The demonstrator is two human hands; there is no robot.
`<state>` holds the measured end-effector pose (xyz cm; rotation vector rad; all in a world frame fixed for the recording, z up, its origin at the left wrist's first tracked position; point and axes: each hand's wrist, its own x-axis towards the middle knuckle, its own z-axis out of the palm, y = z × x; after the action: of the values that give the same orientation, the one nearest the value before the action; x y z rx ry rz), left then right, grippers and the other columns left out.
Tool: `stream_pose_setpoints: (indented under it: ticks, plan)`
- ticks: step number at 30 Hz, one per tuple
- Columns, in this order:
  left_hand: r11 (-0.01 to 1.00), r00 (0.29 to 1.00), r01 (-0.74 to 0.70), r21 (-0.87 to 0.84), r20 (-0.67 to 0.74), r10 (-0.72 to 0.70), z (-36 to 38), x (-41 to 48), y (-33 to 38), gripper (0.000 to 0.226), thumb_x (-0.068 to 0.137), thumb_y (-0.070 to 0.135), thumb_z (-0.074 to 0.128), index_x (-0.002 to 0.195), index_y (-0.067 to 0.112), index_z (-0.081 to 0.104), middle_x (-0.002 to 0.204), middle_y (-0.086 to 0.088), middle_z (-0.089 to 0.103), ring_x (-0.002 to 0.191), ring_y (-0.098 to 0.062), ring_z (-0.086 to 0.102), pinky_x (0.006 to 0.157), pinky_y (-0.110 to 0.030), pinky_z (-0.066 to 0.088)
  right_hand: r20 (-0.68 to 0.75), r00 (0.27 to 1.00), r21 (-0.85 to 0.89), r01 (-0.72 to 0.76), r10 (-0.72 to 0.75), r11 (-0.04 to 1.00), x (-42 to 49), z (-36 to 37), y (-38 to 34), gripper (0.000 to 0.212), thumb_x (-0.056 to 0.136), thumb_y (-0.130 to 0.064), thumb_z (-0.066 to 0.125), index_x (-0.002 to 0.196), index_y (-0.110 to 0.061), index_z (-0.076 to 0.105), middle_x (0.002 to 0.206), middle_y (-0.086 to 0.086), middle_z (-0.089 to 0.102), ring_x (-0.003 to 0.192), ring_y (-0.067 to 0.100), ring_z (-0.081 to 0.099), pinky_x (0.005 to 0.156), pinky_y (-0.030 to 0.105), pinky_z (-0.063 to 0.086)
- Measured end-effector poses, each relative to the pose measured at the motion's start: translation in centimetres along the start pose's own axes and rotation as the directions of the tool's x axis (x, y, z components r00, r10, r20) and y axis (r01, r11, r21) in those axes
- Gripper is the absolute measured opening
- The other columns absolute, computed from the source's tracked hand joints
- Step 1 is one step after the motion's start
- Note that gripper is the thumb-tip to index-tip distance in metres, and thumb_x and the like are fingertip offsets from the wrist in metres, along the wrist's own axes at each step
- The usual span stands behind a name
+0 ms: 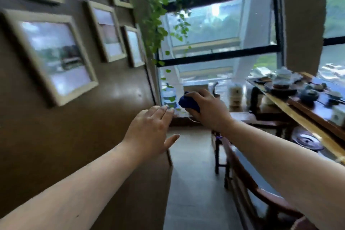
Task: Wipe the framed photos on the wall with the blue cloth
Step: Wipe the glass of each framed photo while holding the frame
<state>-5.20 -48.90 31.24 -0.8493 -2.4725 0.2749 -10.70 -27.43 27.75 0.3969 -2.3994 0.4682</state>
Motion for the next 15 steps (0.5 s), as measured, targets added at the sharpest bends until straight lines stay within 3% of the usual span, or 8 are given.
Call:
stream_pose_setpoints:
  ticks: [6,10,15]
  plan:
    - [0.976,0.982,0.170,0.135,-0.101,-0.157,-7.0,-7.5,-9.8,0.073,0.085,0.060,0.049,0.139,0.013,0.040,0.144,-0.010,0.048,0.131,-0.028,0.043,0.104,-0.047,0.040,-0.093,0.984,0.091,0.158,-0.149,0.983,7.3,0.9,-12.9,0.045,0.085,-0.050,0.055,0.125,-0.031,0.048,0.111,0.005,0.054,0.083,0.034,0.061,0.063,0.038,0.051]
    - [0.934,0.967,0.242,0.263,-0.147,-0.209,-11.2,-10.6,-13.3,0.070,0.082,0.056,0.054,0.136,0.011,0.046,0.138,-0.012,0.053,0.126,-0.030,0.049,0.102,-0.045,0.041,-0.235,0.946,0.171,0.267,-0.224,0.948,11.7,0.2,-19.4,0.042,0.086,-0.045,0.061,0.123,-0.028,0.052,0.110,0.003,0.055,0.082,0.033,0.061,0.059,0.031,0.042]
    - [0.869,0.950,0.302,0.392,-0.197,-0.241,-15.8,-12.1,-15.8,0.070,0.084,0.054,0.056,0.137,0.010,0.044,0.139,-0.014,0.052,0.127,-0.032,0.047,0.103,-0.049,0.040,-0.348,0.890,0.273,0.397,-0.295,0.877,16.9,-1.5,-24.5,0.043,0.085,-0.043,0.061,0.125,-0.030,0.050,0.109,0.003,0.052,0.082,0.030,0.059,0.063,0.037,0.050]
